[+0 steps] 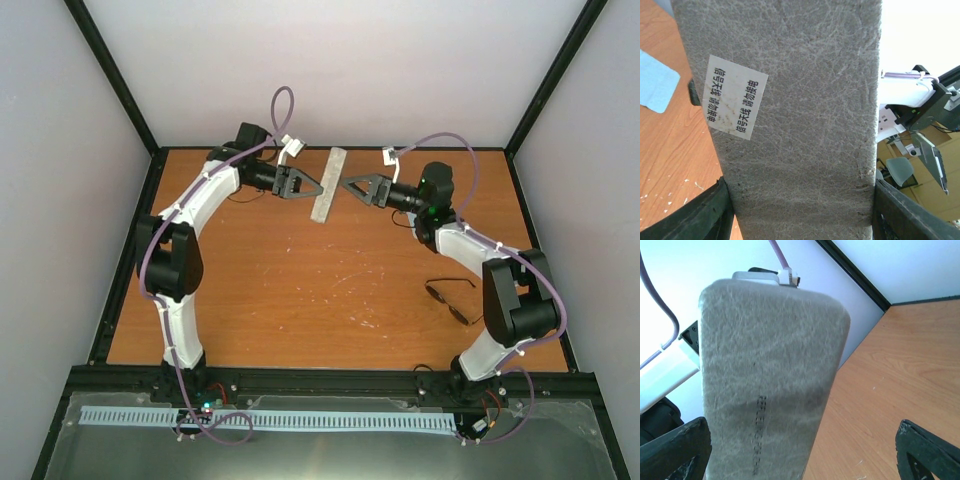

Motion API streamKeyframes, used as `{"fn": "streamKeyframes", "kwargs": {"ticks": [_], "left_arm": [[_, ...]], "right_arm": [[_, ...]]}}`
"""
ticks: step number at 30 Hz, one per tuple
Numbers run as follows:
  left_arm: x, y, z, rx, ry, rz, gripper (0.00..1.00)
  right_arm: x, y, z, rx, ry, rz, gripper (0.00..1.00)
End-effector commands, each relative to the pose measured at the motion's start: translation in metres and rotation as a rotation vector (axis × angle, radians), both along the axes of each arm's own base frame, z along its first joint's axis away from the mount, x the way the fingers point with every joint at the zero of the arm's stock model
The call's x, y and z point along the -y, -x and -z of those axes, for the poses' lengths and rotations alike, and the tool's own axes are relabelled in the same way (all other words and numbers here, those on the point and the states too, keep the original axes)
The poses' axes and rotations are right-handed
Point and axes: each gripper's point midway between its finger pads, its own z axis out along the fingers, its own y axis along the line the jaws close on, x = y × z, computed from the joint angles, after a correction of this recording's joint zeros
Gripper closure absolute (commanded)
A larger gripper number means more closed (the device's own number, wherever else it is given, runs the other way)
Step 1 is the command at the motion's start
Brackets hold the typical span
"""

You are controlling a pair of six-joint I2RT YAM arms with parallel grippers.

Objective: Organize the sunglasses
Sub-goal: Open the sunglasses case.

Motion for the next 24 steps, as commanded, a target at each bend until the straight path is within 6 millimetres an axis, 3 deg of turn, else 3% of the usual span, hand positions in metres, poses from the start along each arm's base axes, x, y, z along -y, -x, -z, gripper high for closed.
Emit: {"fn": "streamKeyframes", "kwargs": {"ticks": [1, 10, 24], "left_arm": [[0.012, 0.016, -0.034, 0.109, 0.104, 0.084, 0.89], [0.018, 0.020, -0.036, 0.122, 0.096, 0.093, 0.89], [0.018, 0.016, -0.028, 0.121, 0.049, 0.062, 0.94]], "right_arm": [[-0.006, -0.001, -0.018, 0.060, -0.012, -0.027, 0.03], [-0.019, 0.000, -0.024, 0.070, -0.006, -0.069, 0.03], [-0.013, 0.033, -0.024, 0.042, -0.104, -0.127, 0.04]]}}
